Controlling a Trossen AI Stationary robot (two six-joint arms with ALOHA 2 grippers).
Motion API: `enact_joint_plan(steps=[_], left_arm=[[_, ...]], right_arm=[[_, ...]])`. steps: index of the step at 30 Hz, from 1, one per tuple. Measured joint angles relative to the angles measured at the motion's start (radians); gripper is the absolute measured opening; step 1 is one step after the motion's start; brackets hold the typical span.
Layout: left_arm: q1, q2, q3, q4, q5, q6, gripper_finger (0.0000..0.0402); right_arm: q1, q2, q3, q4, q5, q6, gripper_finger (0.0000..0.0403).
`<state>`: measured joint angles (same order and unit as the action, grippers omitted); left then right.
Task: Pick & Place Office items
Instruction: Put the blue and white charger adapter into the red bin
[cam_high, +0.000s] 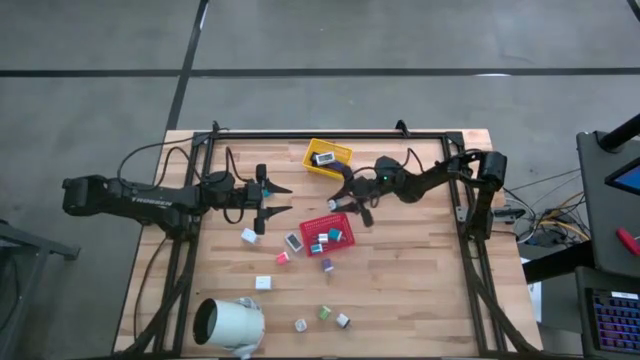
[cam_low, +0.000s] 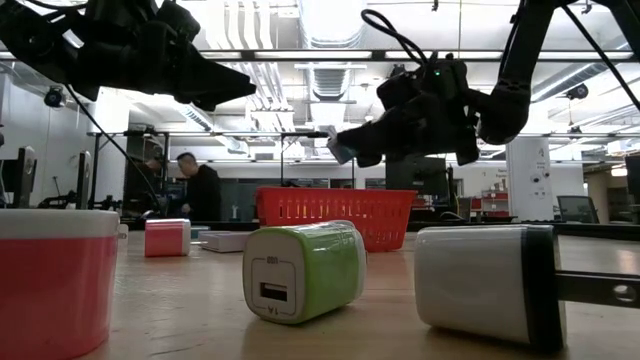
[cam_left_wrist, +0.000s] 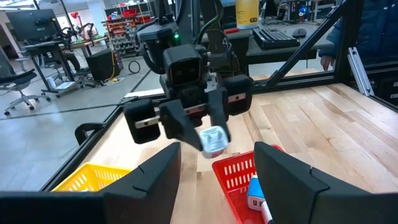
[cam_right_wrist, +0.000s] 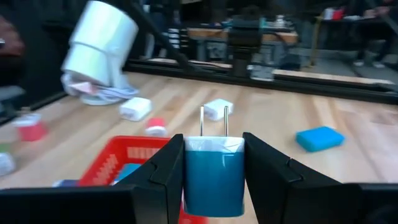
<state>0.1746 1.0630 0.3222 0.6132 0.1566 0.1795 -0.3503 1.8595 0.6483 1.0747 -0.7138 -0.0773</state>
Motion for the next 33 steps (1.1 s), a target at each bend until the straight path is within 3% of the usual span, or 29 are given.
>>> enact_joint_plan(steps=[4, 14, 28, 33], left_arm=[[0.0, 0.0, 0.0, 0.0, 0.0, 0.0, 0.0206], [0.0, 0.0, 0.0, 0.0, 0.0, 0.0, 0.0206], [0.001, 0.0, 0.0, 0.0, 0.0, 0.0, 0.0206], [0.001, 0.0, 0.0, 0.0, 0.0, 0.0, 0.0206]], right_arm=[[0.006, 0.0, 0.0, -0.001, -0.075, 0.023, 0.0125], [0.019, 0.0, -0.004, -0.007, -0.076, 0.019, 0.0125], [0.045, 0.001, 0.002, -0.156, -0.073, -0.008, 0.0125], [0.072, 0.001, 0.048, -0.302, -0.032, -0.053, 0.0125]])
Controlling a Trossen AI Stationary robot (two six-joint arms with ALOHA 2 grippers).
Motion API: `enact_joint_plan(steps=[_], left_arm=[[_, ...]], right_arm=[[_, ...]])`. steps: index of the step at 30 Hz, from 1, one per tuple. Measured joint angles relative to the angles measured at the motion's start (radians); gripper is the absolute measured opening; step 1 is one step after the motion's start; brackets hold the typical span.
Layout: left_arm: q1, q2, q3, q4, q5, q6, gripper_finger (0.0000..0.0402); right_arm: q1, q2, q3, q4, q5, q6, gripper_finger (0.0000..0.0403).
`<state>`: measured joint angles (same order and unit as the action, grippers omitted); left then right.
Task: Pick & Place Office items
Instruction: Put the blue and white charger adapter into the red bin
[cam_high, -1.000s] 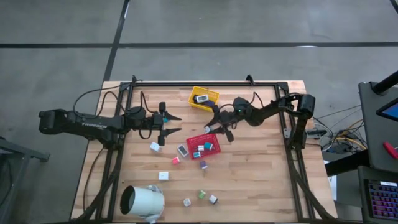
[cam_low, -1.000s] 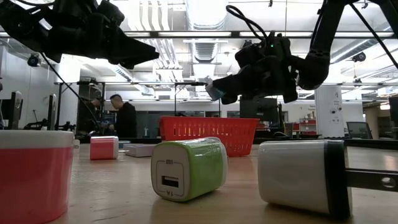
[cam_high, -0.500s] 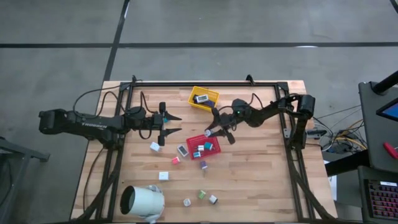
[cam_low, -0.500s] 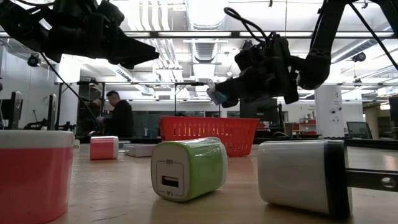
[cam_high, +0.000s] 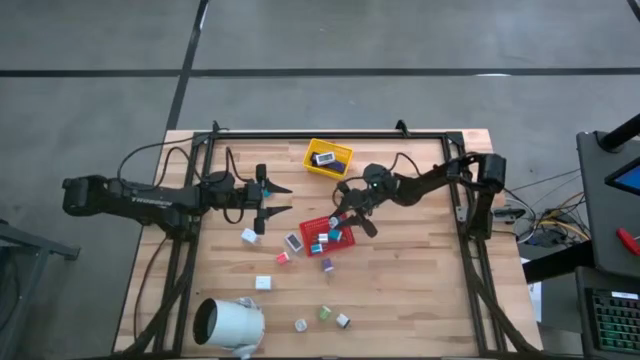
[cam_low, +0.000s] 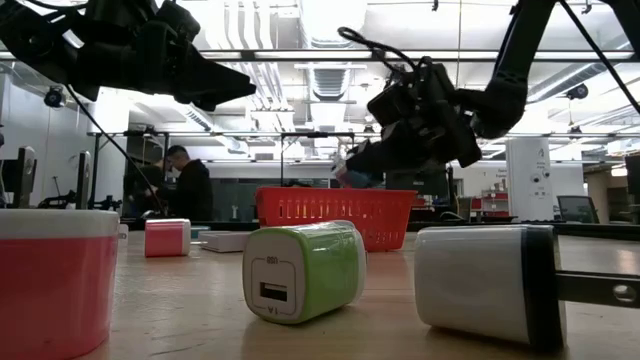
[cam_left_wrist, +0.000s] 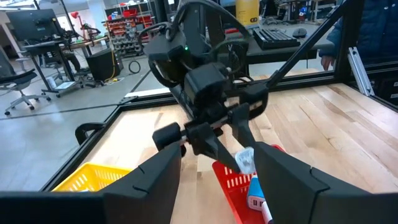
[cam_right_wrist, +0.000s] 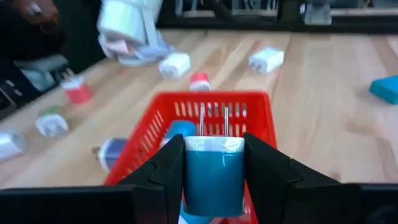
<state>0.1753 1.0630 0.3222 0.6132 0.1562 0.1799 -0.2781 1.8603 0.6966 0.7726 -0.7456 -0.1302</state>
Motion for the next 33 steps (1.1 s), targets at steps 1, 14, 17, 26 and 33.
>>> enact_joint_plan(steps=[1, 14, 17, 26, 33], left_arm=[[0.0, 0.0, 0.0, 0.0, 0.0, 0.0, 0.0206], [0.0, 0.0, 0.0, 0.0, 0.0, 0.0, 0.0206], [0.0, 0.0, 0.0, 0.0, 0.0, 0.0, 0.0206], [0.0, 0.0, 0.0, 0.0, 0.0, 0.0, 0.0206], [0.0, 0.0, 0.0, 0.0, 0.0, 0.0, 0.0206]], right_arm=[[0.008, 0.0, 0.014, -0.035, 0.013, -0.015, 0.0125], [0.078, -0.001, 0.208, -0.521, 0.127, -0.164, 0.0125], [0.088, -0.002, 0.252, -0.601, 0.131, -0.187, 0.0125], [0.101, -0.002, 0.379, -0.905, 0.21, -0.256, 0.0125], [0.109, -0.001, 0.426, -1.038, 0.28, -0.293, 0.0125]])
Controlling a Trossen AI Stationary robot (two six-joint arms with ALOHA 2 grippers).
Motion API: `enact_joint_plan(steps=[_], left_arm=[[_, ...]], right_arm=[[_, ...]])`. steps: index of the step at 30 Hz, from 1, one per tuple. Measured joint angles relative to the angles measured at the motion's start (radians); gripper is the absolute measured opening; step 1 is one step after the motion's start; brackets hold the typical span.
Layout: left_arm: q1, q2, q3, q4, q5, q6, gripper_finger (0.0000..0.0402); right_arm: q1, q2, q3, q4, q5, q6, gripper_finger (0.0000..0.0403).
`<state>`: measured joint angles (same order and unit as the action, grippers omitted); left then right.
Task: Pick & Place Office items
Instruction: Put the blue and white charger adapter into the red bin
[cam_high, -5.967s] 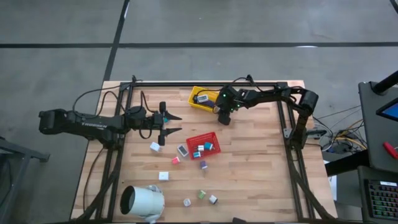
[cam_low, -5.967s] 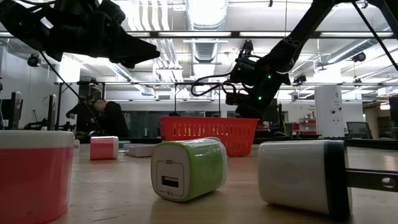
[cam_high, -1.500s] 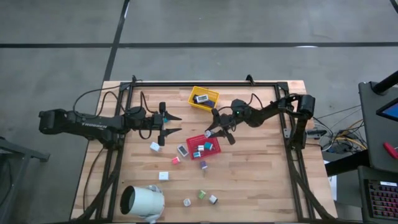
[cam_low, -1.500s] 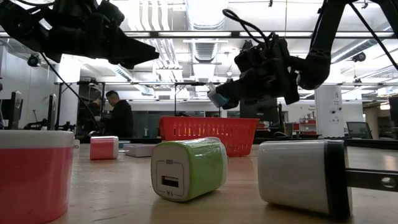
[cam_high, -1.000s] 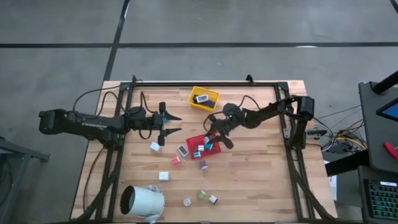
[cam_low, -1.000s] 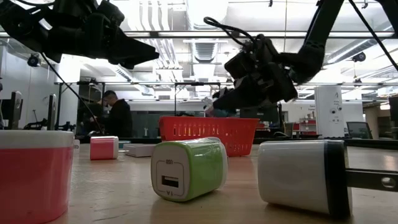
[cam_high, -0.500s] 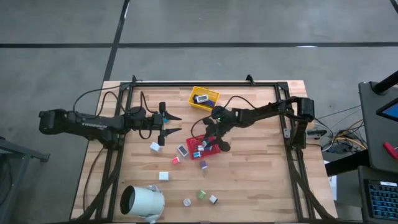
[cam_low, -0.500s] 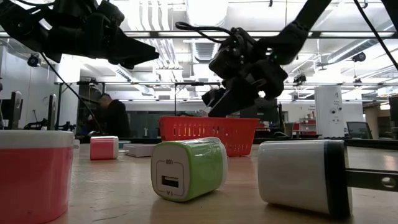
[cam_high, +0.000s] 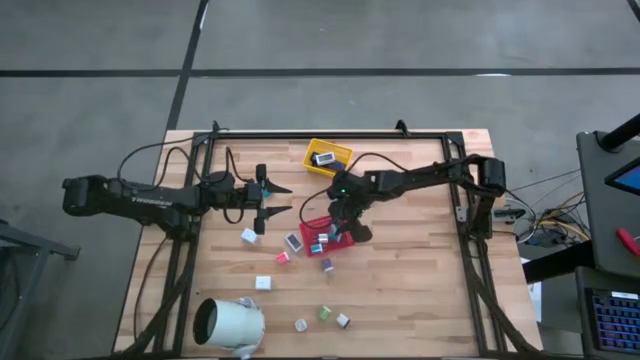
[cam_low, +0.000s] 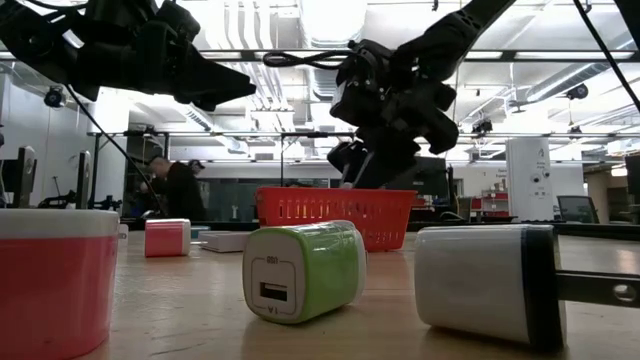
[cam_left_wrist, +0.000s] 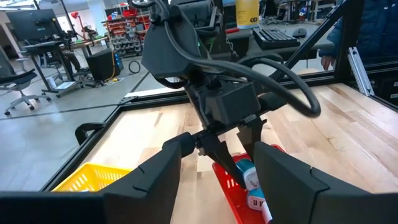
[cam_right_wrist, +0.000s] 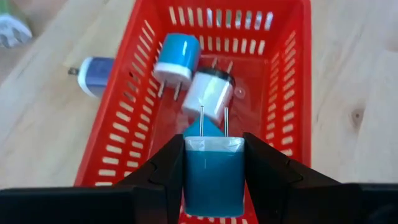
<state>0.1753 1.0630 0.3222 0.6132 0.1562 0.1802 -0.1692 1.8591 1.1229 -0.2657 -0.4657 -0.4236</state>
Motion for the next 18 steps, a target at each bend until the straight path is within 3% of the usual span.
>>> enact_joint_plan(steps=[18], left_arm=[[-0.001, 0.0, 0.0, 0.0, 0.0, 0.006, 0.0206]], right_arm=[[0.002, 0.002, -0.031, -0.016, 0.027, -0.003, 0.0125]])
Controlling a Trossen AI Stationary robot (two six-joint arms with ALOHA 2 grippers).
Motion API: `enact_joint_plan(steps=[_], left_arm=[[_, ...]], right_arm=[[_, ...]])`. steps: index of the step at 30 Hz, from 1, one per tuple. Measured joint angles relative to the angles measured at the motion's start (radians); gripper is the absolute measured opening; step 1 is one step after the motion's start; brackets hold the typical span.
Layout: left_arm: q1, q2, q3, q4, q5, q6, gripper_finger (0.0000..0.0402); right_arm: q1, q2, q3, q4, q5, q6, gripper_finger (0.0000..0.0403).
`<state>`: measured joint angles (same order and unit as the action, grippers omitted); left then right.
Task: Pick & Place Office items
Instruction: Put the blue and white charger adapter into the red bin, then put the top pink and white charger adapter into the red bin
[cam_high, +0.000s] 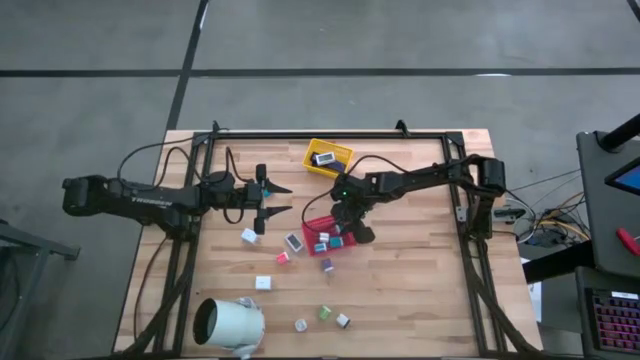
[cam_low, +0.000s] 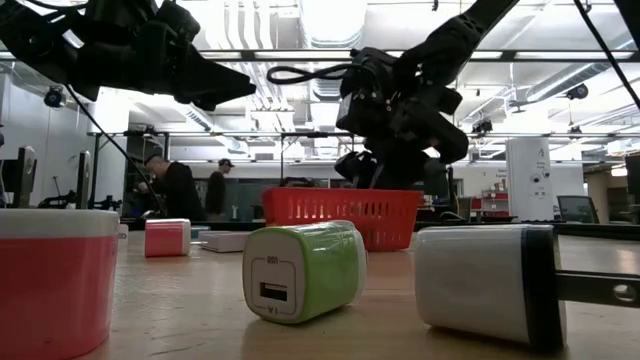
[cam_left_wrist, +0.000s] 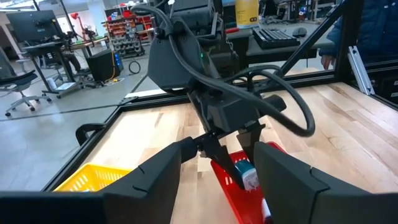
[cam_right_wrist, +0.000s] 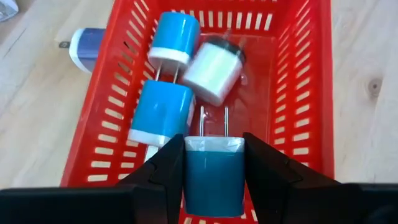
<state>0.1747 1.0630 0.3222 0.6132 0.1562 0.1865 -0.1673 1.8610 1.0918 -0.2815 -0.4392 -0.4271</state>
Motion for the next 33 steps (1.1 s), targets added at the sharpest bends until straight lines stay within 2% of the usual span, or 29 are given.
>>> enact_joint_plan(steps=[19, 26, 29, 33], left_arm=[[0.0, 0.0, 0.0, 0.0, 0.0, -0.003, 0.0206], [0.0, 0.0, 0.0, 0.0, 0.0, -0.003, 0.0206], [0.0, 0.0, 0.0, 0.0, 0.0, -0.003, 0.0206], [0.001, 0.0, 0.0, 0.0, 0.0, 0.001, 0.0206]], right_arm=[[0.006, 0.0, 0.0, 0.001, 0.024, 0.028, 0.0128], [0.006, -0.001, 0.001, 0.004, 0.021, 0.059, 0.0245], [0.011, -0.001, 0.001, 0.005, 0.021, 0.061, 0.0268], [0.019, -0.001, 0.001, 0.012, 0.023, 0.064, 0.0274]])
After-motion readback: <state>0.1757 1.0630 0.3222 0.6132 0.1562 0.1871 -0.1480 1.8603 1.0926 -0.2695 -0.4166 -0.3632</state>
